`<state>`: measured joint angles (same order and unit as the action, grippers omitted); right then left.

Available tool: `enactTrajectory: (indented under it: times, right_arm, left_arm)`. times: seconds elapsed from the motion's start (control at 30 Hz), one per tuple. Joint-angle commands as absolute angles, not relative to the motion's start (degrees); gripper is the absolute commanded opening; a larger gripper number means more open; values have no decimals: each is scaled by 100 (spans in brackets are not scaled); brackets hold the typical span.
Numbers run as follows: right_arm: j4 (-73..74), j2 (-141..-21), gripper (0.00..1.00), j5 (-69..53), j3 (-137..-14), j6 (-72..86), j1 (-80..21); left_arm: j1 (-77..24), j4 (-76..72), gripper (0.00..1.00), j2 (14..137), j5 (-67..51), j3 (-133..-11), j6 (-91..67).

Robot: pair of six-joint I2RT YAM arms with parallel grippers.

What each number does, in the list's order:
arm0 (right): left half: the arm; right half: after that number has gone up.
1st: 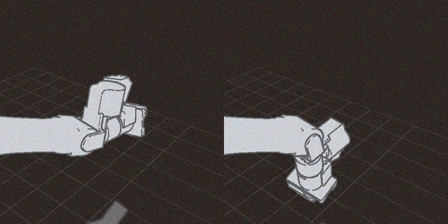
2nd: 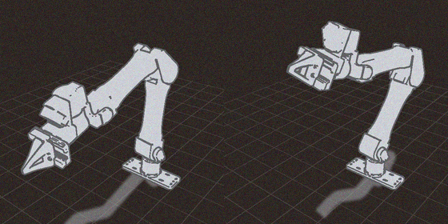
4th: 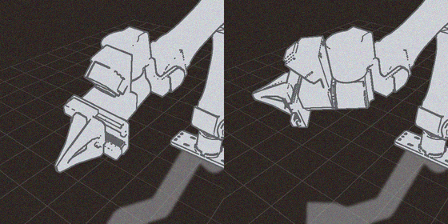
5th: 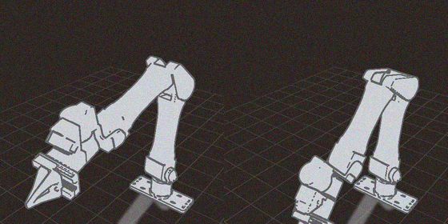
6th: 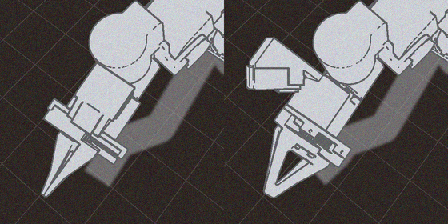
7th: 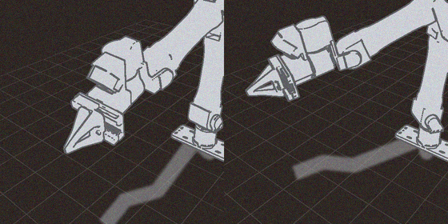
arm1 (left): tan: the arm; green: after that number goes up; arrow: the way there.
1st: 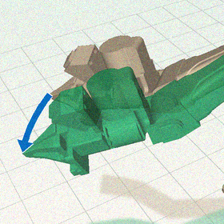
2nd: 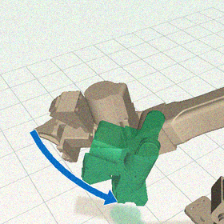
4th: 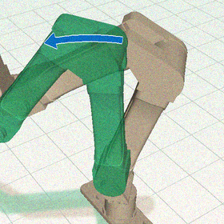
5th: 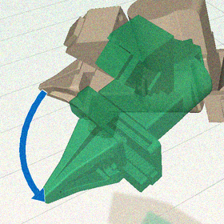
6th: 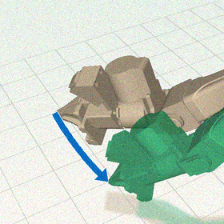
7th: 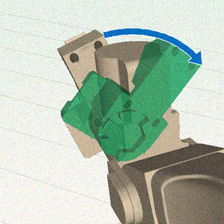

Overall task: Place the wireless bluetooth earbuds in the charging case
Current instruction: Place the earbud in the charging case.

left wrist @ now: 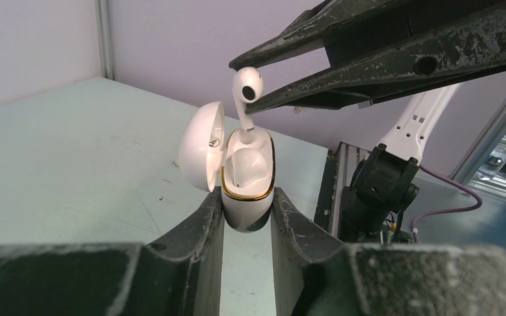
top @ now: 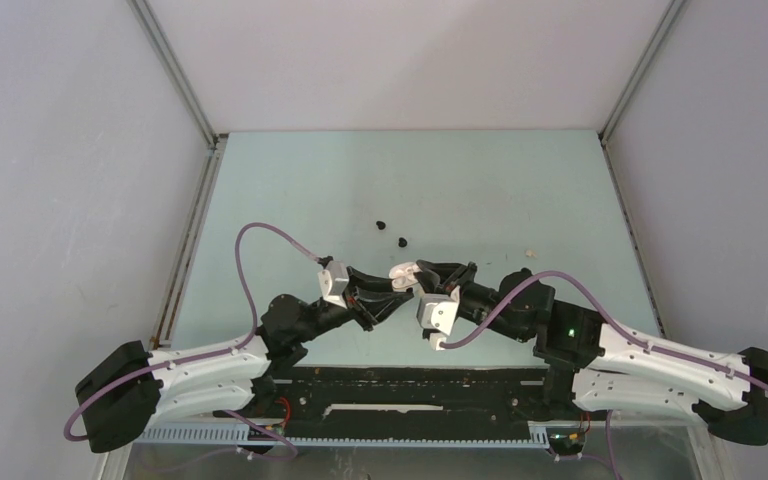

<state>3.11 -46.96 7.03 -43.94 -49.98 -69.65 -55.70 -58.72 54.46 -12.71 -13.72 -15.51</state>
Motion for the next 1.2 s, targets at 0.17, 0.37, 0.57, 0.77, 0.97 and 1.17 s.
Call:
enactTrajectory:
  times: [0.17,0.37,0.57,0.77,0.97,1.17]
  right_arm:
    - [416,-4781,0,820,-4403,-5009,-7003]
    - [516,-4765,0,792,-4403,-5010,-7000]
    - [560,-4754,0,757,-4403,-4992,-7001]
    - [662,-4755,0,756,-4403,-4984,-7000]
    - [798,-4793,0,681,-4403,-4965,-7010]
    - [667,-5008,0,1033,-4403,-5097,-7060]
  left_arm:
    - [-5590,-6066,0,5402,-1330,-1409,-1477]
    - [-5599,-6034,0,5404,-1280,-1414,-1468]
    - [-5606,-5968,0,5430,-1246,-1443,-1459]
    - [-5607,-5976,0,5433,-1223,-1444,-1451]
    - [-5616,-6011,0,5460,-1242,-1439,-1441]
    - [-5635,-5999,0,5450,-1233,-1426,-1416]
